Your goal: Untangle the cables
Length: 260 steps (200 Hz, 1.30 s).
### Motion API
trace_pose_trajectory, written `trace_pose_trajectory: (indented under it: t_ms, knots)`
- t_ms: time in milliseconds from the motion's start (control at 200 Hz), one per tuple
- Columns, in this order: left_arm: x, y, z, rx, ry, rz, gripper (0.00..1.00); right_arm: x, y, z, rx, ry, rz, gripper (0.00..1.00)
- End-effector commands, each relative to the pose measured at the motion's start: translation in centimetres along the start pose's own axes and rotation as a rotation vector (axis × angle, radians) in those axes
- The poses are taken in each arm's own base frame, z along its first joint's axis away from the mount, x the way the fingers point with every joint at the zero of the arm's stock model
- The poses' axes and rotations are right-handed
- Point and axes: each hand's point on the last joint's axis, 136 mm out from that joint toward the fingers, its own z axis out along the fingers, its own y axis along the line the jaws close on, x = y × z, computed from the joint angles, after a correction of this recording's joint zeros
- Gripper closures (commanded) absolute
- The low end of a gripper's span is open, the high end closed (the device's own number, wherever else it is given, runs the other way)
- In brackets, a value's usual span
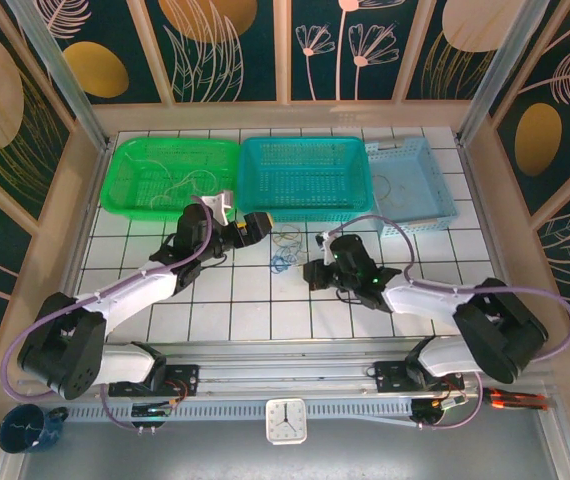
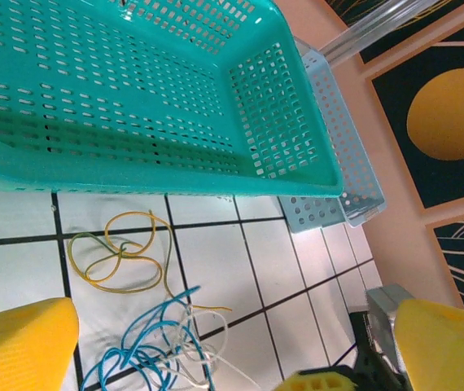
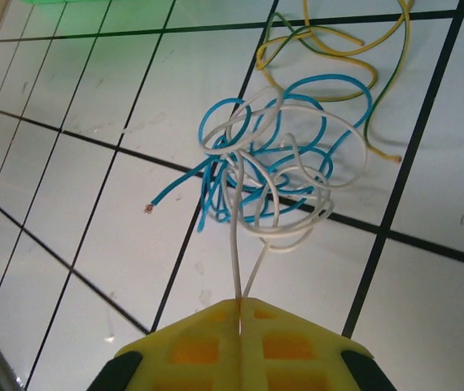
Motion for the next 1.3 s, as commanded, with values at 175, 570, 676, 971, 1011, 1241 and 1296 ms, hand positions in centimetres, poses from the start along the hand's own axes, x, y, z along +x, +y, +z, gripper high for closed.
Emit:
trace_pose_trajectory:
  t_ms: [175,570,676,971,1011,1241,1296]
  knots:
    - [-0.1,0.7,0.8,0.000,-0.008,-0.002,0.01,-1.0,0.5,-2.9,0.035,-0.039,-0.049,0.56]
    - [0.4,1.8,0.6,-0.032,-0.014,-0.005,0.01,-7.7,-1.9,0.2,0.192,-0.144,-0.029,0.62]
    - [0.3,2.0,0.2,-0.041,-0.029,-0.007,0.01,-8.2,-3.5,1.9,0.276,-0.130,-0.047,0.64]
    - [0.1,2.1,-0.4,-0.051,-0.057,-0.014,0.01,-7.8,-6.6,5.7,0.409,-0.068,-0.065,0.62]
    - [0.0,2.1,-0.5,-0.052,-0.060,-0.014,0.01,-7.7,-6.9,6.2,0.417,-0.057,-0.067,0.62]
    - [-0.1,2.0,-0.6,-0.049,-0.069,-0.017,0.01,-7.2,-7.9,6.7,0.463,-0.041,-0.065,0.60]
    - [-0.1,2.0,-0.6,-0.047,-0.068,-0.017,0.01,-7.1,-7.8,6.4,0.458,-0.048,-0.058,0.57]
